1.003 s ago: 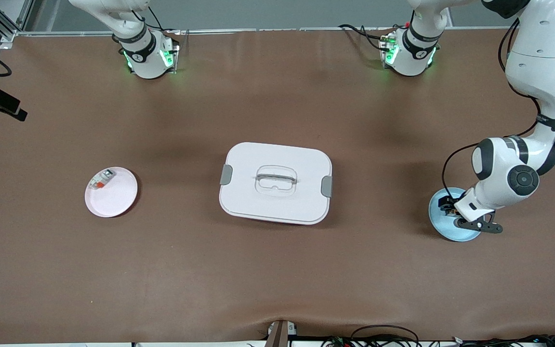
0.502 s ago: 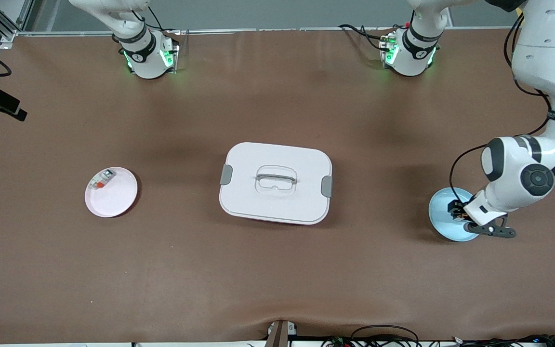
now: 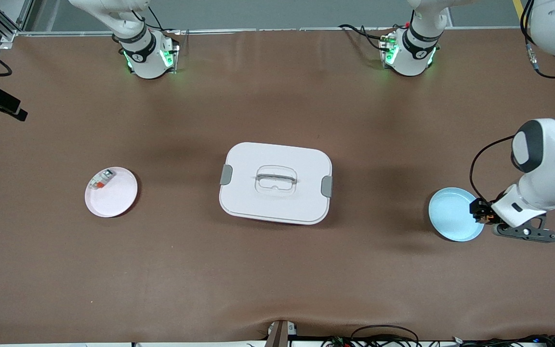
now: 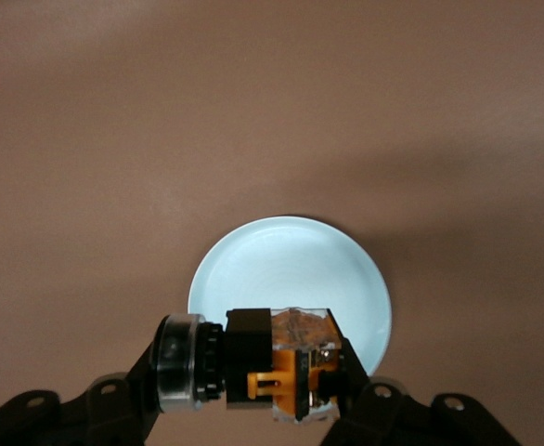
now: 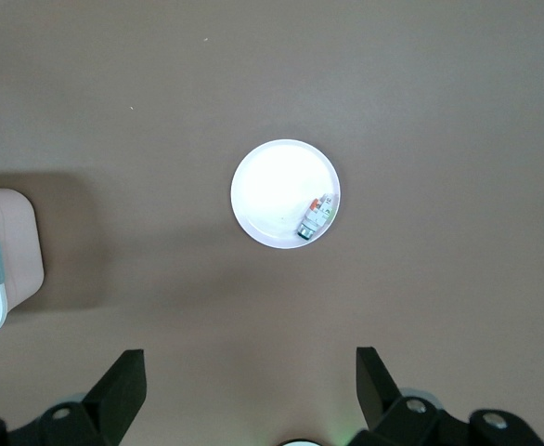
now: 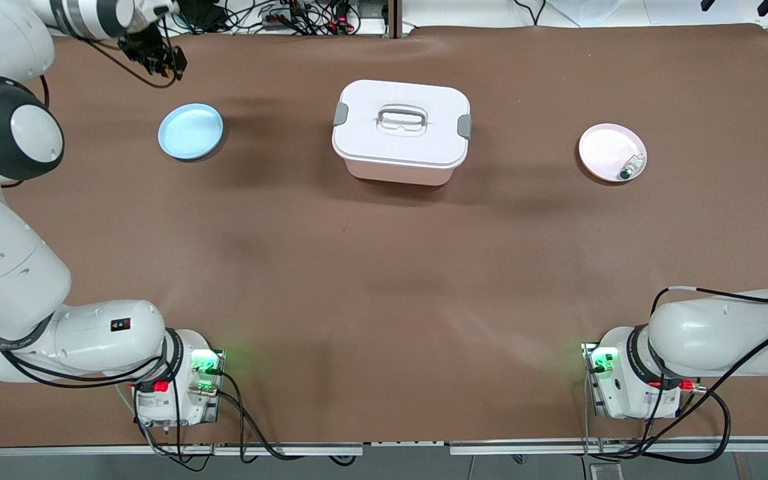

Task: Transfer orange switch to right arm and place
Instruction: 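Lift the switch with the left gripper while the right gripper approaches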

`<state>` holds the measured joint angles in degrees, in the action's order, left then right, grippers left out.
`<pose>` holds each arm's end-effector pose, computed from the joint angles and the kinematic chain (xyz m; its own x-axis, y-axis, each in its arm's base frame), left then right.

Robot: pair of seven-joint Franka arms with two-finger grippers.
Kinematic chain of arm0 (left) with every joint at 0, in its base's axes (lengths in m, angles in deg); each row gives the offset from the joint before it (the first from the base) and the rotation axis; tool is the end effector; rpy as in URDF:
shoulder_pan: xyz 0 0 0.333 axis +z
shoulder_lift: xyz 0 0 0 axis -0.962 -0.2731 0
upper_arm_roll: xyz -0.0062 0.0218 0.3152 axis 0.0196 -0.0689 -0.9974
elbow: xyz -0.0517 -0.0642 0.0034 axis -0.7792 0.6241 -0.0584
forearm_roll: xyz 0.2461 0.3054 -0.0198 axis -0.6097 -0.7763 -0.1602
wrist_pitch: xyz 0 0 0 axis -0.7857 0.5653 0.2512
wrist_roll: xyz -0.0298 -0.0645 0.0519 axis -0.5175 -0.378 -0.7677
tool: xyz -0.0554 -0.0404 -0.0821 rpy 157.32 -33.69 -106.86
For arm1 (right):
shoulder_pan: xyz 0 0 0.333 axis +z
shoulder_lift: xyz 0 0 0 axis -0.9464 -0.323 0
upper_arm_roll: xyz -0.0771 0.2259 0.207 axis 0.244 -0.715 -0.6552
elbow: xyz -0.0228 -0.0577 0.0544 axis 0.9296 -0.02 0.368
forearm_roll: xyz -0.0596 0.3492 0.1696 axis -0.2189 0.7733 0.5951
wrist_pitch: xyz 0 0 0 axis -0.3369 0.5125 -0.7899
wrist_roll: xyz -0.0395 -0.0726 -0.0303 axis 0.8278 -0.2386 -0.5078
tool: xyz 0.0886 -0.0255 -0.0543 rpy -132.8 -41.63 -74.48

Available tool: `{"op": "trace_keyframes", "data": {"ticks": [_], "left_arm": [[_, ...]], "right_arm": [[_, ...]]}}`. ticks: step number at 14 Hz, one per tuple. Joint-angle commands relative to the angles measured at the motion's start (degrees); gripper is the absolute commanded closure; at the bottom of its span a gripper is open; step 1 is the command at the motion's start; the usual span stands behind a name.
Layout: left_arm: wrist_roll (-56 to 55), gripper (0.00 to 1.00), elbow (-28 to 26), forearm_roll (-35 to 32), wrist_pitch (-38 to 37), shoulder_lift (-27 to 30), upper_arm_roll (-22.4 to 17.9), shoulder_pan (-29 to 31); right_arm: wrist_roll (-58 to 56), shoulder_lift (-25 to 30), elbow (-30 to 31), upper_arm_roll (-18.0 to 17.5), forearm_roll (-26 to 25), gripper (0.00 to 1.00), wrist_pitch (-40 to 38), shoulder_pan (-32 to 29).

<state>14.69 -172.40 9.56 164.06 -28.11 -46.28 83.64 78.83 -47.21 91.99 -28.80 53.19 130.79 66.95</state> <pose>0.6746 0.0317 0.3812 0.9835 -0.1750 0.0468 -0.1709 -0.9820 -0.0804 0.5297 -0.0401 0.6556 0.9860 -0.1609 -0.0439 -0.1617 -0.9867 -0.0152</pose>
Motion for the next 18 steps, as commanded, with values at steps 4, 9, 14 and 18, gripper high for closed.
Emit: {"op": "trace_keyframes", "data": {"ticks": [4,9,14,18], "left_arm": [[-6.4,1.00,8.7,8.8,-10.7,1.4,2.5,-0.1],[-22.5,1.00,10.5,10.7,-13.4,3.0,8.6,-0.1],[-40.7,1.00,10.6,13.0,-14.1,3.9,16.0,0.2],[-54.2,1.00,11.1,16.0,-14.0,3.8,21.4,-0.3]], "right_arm": [[0.5,-1.0,-1.2,-1.0,-0.1,0.00,0.2,1.2],[0.7,-1.9,-1.3,-1.0,-0.3,0.00,0.3,4.7],[1.6,-1.9,-1.2,-1.2,-1.1,0.00,1.9,11.7],[12.7,-1.9,-0.6,-1.7,1.5,0.00,2.1,19.6]]}}
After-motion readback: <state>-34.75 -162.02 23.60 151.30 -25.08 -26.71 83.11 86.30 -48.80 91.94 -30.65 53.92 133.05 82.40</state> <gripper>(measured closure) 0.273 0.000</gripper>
